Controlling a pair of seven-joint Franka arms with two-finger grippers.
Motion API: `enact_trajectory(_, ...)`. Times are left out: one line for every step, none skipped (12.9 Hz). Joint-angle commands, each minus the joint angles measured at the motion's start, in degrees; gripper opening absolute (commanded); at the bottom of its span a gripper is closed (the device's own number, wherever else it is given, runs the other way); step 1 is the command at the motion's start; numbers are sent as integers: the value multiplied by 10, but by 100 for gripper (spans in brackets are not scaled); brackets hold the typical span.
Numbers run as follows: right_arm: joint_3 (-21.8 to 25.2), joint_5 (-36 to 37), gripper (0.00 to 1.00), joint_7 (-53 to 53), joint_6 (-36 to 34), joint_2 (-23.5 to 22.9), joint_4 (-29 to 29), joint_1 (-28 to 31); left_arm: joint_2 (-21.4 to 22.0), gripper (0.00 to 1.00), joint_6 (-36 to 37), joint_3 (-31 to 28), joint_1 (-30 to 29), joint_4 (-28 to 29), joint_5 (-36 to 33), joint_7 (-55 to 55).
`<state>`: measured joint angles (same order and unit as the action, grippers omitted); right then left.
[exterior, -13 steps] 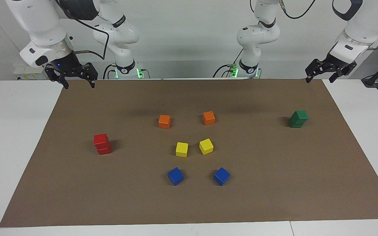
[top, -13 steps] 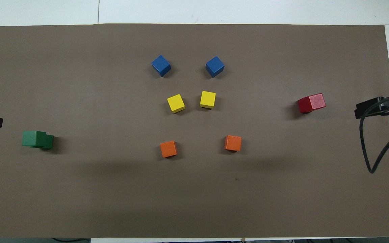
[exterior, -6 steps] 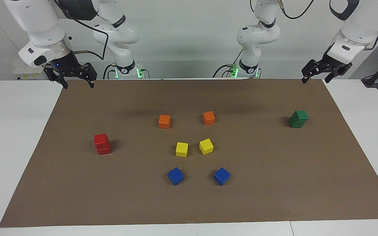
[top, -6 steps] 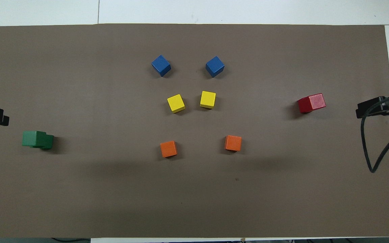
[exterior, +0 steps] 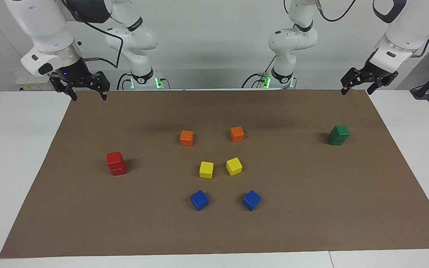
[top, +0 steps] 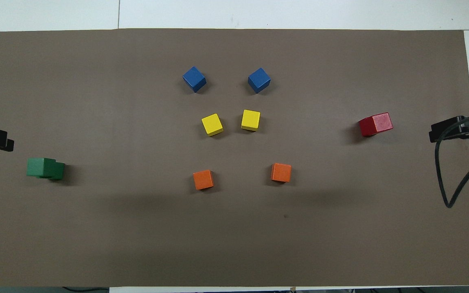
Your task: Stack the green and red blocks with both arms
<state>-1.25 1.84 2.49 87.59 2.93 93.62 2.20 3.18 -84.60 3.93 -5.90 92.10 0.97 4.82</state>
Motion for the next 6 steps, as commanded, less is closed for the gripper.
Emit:
enact_trajectory(-5,-3,100,-11,6,2,5,9,0,100,9,-10,5,-12,6,-8)
enact_trajectory(-5,-4,100,-11,6,2,6,9,0,100,9,-10,5,-12,6,-8)
enact_trajectory(-5,-3,100,-13,6,2,6,9,0,100,9,-10,5,-12,6,-8)
enact_trajectory(-5,-3,100,-13,6,2,6,9,0,100,8,-10,5,-12,6,-8)
enact_trajectory(-5,-3,100,-13,6,2,6,9,0,100,8,-10,5,-12,6,-8)
enact_trajectory(-5,-4,100,-13,6,2,6,9,0,100,7,-10,5,-12,5,-8)
